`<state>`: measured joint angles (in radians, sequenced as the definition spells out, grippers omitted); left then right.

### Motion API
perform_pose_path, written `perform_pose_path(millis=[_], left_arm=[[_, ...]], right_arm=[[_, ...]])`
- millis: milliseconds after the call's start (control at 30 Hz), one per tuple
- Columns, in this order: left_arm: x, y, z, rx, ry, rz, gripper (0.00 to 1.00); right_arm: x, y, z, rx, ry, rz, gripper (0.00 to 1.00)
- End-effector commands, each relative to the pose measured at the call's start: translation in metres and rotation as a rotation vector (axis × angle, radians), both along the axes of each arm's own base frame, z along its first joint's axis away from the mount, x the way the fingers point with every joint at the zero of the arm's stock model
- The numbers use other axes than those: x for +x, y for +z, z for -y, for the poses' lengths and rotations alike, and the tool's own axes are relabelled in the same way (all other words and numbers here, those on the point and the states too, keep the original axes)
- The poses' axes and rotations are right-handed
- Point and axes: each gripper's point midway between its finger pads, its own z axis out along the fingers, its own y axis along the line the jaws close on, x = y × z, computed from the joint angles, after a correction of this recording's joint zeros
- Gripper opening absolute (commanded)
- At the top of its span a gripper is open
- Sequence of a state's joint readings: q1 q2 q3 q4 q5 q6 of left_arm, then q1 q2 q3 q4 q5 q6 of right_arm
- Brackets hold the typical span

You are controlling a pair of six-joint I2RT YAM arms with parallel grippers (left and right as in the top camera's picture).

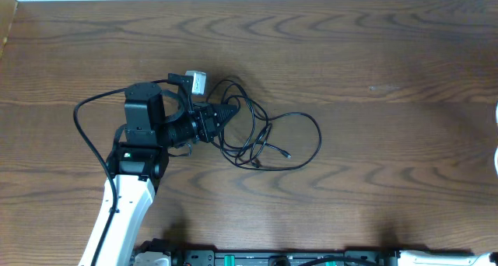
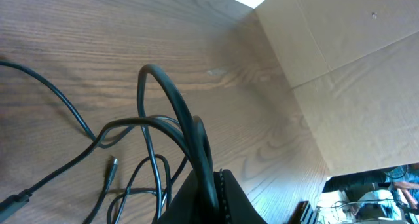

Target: Untangle cables

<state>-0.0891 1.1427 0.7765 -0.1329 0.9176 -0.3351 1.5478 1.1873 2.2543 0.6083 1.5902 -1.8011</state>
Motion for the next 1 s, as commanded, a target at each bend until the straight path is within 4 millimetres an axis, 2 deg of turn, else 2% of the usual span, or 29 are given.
perform_pose_path(millis=[0,167,300,433,567,600,633,667,800,967], left_arm=[[-0.002,0.014,0.002,-0.002,-0.023,0.050,0.08],[-0.002,0.014,0.002,-0.002,-0.023,0.050,0.08],[-0.002,0.014,0.002,-0.002,-0.023,0.050,0.07],[-0.003,0.014,0.003,-0.008,-0.031,0.049,0.08],[-0.006,0.014,0.005,-0.016,-0.045,0.040,0.07],[-0.006,0.013,0.005,-0.015,-0.044,0.035,0.08],[-0.007,0.013,0.005,-0.015,-0.045,0.033,0.07],[-0.007,0.013,0.005,-0.015,-0.045,0.030,0.08],[-0.008,0.012,0.005,-0.015,-0.045,0.025,0.07],[-0.009,0.011,0.004,-0.014,-0.045,0.018,0.08]], right_arm=[[0.000,0.000,-0.014,-0.027,0.002,0.010,0.01],[0.001,-0.004,-0.030,-0.012,0.002,0.010,0.01],[0.001,-0.016,-0.063,-0.058,0.001,0.009,0.01],[0.004,-0.035,-0.101,-0.115,-0.019,0.007,0.01],[0.016,-0.069,-0.134,-0.178,-0.109,-0.004,0.01],[0.026,-0.088,-0.148,-0.227,-0.160,-0.013,0.01],[0.031,-0.098,-0.153,-0.248,-0.183,-0.018,0.01],[0.040,-0.116,-0.163,-0.281,-0.222,-0.027,0.01],[0.058,-0.153,-0.176,-0.326,-0.292,-0.044,0.01],[0.077,-0.182,-0.168,-0.310,-0.384,-0.055,0.01]])
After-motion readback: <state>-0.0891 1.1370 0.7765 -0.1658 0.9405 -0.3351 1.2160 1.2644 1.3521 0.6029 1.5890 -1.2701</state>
